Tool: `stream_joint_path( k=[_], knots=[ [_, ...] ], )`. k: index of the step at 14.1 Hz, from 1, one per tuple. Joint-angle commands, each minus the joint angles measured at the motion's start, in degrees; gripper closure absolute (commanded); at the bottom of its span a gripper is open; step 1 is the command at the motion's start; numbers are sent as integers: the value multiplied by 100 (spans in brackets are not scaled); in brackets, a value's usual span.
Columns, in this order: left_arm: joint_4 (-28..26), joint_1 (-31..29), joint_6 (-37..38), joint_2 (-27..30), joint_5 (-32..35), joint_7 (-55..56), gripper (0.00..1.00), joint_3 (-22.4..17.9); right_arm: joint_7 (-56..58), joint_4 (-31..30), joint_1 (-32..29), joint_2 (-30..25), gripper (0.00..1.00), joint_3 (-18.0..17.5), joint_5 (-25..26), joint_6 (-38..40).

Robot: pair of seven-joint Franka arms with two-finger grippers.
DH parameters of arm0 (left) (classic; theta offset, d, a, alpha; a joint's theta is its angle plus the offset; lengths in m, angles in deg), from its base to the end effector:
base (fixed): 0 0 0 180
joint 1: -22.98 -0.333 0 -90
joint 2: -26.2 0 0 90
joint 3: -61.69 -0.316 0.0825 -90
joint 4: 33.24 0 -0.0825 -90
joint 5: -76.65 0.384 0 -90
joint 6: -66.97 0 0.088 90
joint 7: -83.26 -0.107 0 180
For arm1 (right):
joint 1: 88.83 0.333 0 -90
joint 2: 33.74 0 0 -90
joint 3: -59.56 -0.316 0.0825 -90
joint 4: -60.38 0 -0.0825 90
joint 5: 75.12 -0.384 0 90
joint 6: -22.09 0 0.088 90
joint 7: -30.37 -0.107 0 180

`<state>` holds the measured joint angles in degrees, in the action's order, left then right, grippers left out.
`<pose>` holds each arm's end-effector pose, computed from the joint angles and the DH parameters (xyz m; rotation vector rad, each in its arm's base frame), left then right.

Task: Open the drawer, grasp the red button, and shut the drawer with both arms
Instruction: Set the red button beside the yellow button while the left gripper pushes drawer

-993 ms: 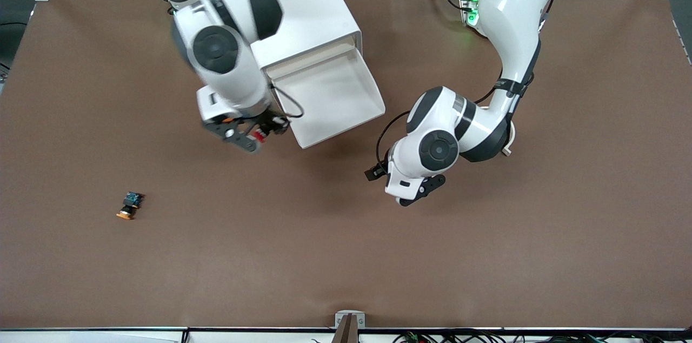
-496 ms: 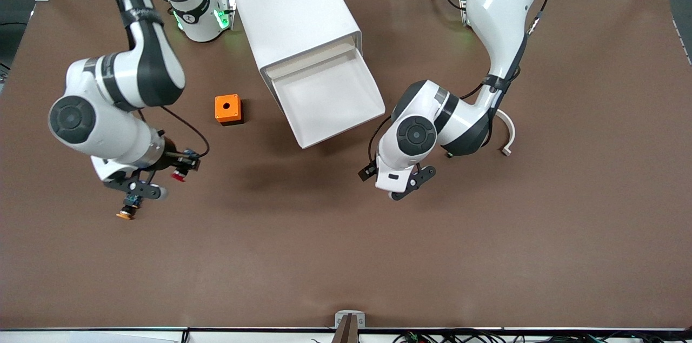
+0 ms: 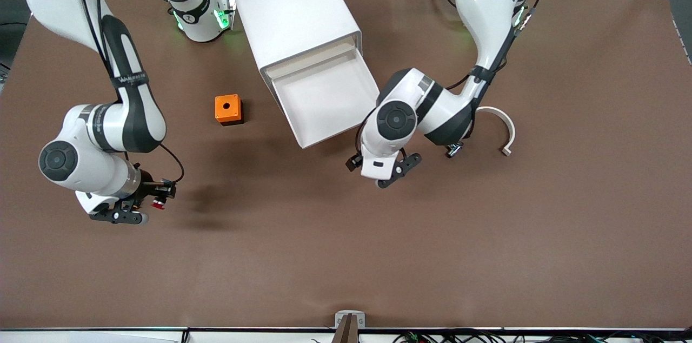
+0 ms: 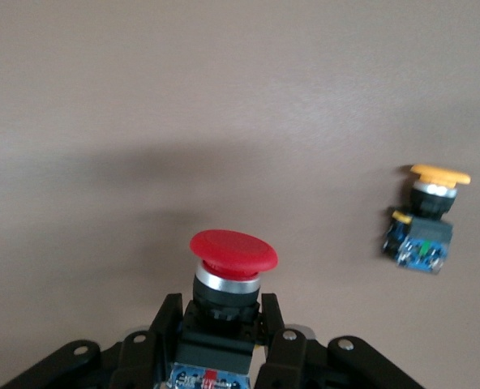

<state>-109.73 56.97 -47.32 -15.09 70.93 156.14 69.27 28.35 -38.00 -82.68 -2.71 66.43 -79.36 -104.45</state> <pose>0.5562 -0.4733 0.3020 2.9326 0.9400 -0.2773 0.6654 0.0017 0.2721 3.1343 -0.1218 -0.0712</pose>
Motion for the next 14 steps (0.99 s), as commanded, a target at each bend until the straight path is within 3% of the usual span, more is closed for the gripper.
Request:
stream_joint_path(
  k=[1,6,14],
  knots=[
    [-147,203,38,121,142,104,0,-11,499,81,-342,227,99,-133,10,-195],
    [-147,292,38,130,133,86,0,94,606,169,-395,807,99,-133,-7,-854],
    [-270,477,38,148,98,86,0,357,641,450,-413,1019,99,-133,37,-846]
  ],
)
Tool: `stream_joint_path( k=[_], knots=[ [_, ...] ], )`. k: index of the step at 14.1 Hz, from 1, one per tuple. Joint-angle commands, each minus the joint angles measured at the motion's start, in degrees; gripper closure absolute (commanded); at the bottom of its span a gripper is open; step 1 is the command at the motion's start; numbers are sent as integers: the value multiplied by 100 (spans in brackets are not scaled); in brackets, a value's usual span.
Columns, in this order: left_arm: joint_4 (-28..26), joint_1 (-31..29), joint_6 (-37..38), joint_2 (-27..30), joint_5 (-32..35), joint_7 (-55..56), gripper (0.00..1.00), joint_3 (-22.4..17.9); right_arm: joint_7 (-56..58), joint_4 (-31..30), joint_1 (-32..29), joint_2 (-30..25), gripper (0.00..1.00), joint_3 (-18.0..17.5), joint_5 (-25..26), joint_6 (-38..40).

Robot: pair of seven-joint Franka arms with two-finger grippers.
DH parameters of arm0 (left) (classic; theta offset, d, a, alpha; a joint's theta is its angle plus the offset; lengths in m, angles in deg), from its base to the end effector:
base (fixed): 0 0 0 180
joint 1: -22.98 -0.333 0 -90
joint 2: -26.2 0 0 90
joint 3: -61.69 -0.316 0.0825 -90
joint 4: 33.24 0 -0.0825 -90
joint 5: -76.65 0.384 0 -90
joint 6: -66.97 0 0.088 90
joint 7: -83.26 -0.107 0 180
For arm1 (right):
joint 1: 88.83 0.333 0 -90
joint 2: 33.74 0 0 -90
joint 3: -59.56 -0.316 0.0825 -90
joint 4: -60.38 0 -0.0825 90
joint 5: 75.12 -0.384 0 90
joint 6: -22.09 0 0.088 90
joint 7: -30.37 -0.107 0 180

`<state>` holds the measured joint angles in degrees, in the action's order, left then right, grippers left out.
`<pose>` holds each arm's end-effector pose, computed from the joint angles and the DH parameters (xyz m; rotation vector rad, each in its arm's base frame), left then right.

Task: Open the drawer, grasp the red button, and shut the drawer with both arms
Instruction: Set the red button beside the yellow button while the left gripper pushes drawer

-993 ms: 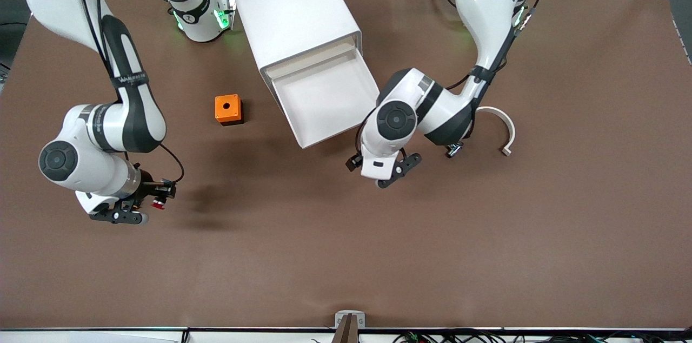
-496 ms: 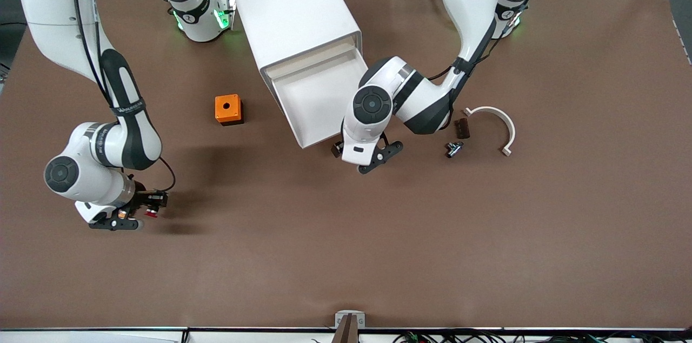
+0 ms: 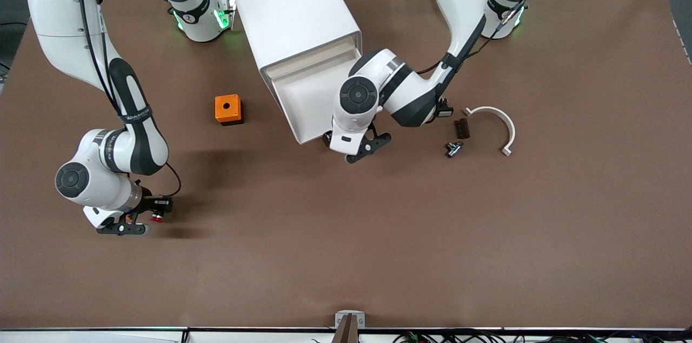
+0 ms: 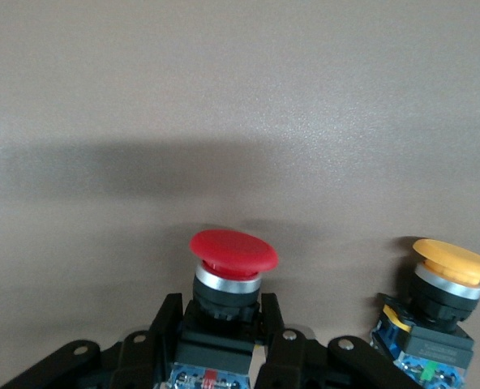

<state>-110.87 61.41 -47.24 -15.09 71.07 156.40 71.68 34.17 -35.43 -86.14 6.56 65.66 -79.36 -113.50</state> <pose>0.4971 -0.5291 0.2953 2.9870 0.7839 -0.3304 0.6797 -0.0320 0.1955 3.1245 -0.0332 -0.0083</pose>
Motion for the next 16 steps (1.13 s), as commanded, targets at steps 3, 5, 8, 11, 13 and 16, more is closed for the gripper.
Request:
stream_joint_path(
  k=[3,5,8,11,13,16],
  knots=[
    [-173,42,38,148,83,52,0,240,59,238,-67,119,99,-56,46,68],
    [-173,33,30,139,83,51,0,319,76,238,-93,136,99,-56,46,68],
    [-173,42,30,130,83,51,0,486,295,238,-85,180,99,-65,46,68],
    [-155,33,30,130,57,51,0,732,419,238,-102,233,96,-65,2,77],
    [-164,86,30,113,57,51,0,741,428,238,-102,216,1,-65,2,77],
    [-173,235,30,95,48,51,0,741,446,307,-67,189,0,-65,28,103]
  ],
)
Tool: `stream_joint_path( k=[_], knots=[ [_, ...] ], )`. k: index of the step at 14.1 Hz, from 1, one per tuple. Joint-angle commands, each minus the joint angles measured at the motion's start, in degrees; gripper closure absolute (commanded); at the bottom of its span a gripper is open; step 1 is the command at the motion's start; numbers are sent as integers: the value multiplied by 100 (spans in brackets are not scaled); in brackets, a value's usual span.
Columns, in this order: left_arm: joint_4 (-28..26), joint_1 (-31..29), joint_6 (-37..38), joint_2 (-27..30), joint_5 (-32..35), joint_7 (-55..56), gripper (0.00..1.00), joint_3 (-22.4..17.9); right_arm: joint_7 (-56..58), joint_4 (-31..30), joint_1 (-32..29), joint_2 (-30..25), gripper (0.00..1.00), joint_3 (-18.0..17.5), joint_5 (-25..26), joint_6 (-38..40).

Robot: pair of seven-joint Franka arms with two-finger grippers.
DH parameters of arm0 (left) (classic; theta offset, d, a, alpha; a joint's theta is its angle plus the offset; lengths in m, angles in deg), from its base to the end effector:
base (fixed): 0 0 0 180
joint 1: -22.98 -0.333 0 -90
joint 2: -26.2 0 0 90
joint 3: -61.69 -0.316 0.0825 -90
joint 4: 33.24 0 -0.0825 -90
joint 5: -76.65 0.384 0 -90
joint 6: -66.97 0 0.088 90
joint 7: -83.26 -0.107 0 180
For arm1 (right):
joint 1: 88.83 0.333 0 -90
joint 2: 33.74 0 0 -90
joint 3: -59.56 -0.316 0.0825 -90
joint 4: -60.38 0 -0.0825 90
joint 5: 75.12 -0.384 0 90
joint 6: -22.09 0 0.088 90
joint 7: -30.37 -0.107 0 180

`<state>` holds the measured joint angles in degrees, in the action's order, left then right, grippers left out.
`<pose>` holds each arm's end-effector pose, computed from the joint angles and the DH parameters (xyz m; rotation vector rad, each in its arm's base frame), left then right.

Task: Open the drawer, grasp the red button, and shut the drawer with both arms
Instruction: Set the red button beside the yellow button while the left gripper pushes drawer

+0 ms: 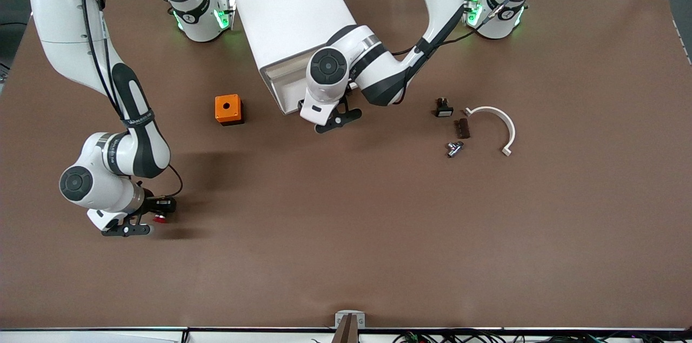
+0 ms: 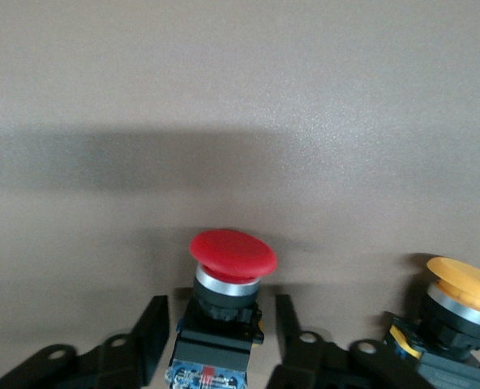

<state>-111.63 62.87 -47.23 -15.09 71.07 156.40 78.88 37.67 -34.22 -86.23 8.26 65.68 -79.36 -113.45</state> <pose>0.4257 -0.5851 0.3010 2.9930 0.5882 -0.4419 0.6823 -0.0331 0.1840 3.1221 0.0617 -0.0239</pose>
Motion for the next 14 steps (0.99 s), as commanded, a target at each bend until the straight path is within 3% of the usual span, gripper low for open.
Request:
stream_joint_path(
  k=[1,7,14],
  knots=[
    [-97,107,29,95,48,51,0,21,69,291,-5,10,0,-67,54,264],
    [-185,318,29,86,40,43,0,39,-45,1012,57,-322,0,-67,63,1801],
    [-185,423,29,77,-285,43,0,56,-1064,1030,242,-1860,0,-58,273,3884]
  ],
)
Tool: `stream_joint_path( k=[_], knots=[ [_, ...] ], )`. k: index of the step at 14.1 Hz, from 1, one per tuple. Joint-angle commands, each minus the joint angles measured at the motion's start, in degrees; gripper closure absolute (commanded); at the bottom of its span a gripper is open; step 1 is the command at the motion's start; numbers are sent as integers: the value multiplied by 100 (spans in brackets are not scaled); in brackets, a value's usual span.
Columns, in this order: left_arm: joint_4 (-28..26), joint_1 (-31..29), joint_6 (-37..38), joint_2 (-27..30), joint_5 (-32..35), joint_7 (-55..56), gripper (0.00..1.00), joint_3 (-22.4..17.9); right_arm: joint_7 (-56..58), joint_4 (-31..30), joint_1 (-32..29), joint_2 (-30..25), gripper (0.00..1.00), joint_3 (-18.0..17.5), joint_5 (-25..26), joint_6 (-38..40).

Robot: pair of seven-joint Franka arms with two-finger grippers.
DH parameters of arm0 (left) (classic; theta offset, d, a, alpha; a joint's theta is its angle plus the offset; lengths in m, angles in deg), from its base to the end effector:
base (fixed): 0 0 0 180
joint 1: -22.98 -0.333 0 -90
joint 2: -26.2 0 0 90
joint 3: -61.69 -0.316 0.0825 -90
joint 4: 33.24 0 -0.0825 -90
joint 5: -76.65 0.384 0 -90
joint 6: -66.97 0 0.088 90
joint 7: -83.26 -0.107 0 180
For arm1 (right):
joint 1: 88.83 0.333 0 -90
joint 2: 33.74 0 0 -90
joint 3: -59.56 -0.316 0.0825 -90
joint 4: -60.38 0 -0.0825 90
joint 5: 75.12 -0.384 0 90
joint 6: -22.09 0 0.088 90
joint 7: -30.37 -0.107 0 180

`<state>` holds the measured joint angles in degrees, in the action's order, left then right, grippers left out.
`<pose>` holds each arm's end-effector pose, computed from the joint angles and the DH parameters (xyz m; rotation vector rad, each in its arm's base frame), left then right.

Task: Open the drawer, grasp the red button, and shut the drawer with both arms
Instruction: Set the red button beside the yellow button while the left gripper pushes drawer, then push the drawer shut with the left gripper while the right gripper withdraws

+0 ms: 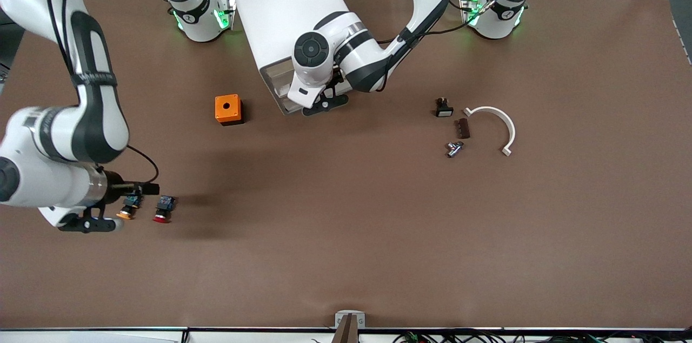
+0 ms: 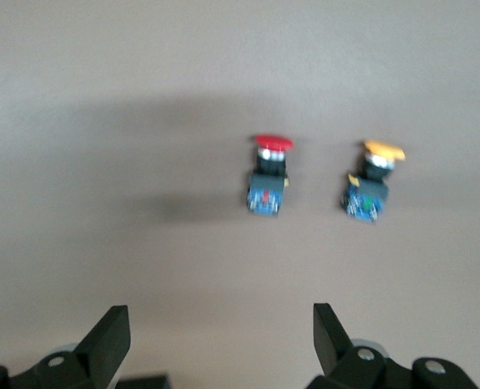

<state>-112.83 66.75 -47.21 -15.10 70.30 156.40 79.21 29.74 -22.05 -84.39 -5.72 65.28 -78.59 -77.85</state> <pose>0.3775 -0.6118 0.2924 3.0282 0.4898 -0.4831 0.6769 0.0012 0.3963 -3.1163 0.0652 0.2827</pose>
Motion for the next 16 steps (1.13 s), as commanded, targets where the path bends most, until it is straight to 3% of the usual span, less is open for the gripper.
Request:
stream_joint_path(
  k=[1,7,12,16],
  knots=[
    [-65,35,27,78,-305,42,0,15,-263,-186,49,-638,0,-27,241,535],
    [-65,88,27,34,-560,51,0,23,-131,-195,-162,-1596,0,8,233,1706],
    [-73,79,27,34,-666,51,0,23,564,-187,-531,-1668,0,-9,242,1759],
    [-56,-122,27,60,-640,43,0,-12,555,262,-610,-1633,0,8,180,1759]
  ],
)
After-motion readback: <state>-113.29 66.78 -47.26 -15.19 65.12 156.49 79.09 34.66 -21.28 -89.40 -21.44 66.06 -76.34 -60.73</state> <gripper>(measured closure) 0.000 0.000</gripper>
